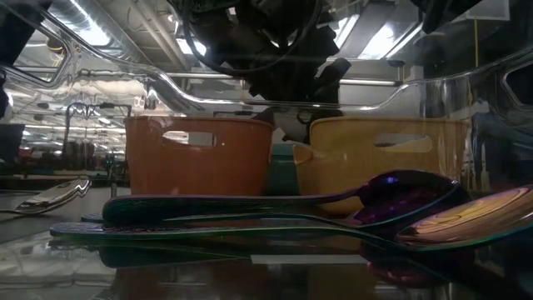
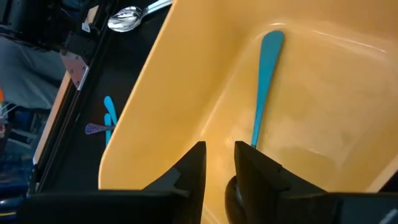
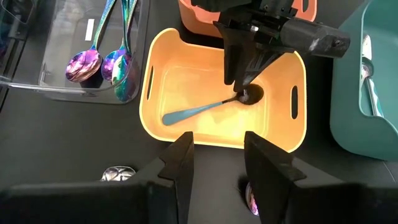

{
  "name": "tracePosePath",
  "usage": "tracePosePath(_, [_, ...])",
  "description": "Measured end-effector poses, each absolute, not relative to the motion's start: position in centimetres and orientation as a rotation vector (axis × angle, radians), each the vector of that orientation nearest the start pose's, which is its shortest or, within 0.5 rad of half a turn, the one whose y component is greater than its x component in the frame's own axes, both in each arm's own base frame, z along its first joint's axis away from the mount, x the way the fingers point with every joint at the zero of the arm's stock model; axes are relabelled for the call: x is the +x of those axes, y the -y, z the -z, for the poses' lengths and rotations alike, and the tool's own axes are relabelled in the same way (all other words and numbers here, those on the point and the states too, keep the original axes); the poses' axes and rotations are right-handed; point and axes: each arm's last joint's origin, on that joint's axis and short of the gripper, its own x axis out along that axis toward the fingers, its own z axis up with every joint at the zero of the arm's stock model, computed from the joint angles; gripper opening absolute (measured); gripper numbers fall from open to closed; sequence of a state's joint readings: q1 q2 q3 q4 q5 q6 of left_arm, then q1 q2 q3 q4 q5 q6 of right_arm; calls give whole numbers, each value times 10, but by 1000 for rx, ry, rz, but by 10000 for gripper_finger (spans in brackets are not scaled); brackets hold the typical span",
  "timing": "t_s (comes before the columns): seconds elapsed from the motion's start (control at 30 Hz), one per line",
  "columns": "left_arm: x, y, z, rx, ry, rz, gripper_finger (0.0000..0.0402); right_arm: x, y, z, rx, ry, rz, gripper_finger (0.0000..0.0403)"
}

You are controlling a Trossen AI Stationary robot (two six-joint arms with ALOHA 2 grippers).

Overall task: Sort silverware by color (type)
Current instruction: Put the blue spoon into the transparent bin

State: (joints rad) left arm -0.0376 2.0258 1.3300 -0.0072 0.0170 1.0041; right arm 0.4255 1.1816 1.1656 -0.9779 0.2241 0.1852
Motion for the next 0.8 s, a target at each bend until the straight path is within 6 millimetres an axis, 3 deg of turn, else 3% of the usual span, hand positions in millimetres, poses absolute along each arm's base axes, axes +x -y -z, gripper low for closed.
tracePosePath(0.47, [435,26,-180,974,-563,388,79,201,-84,-323,-146,-954,-98,129])
tracePosePath(0.8, [420,42,-231,833,-506,220,79,195,-81,-319,-182,-1035,-85,129])
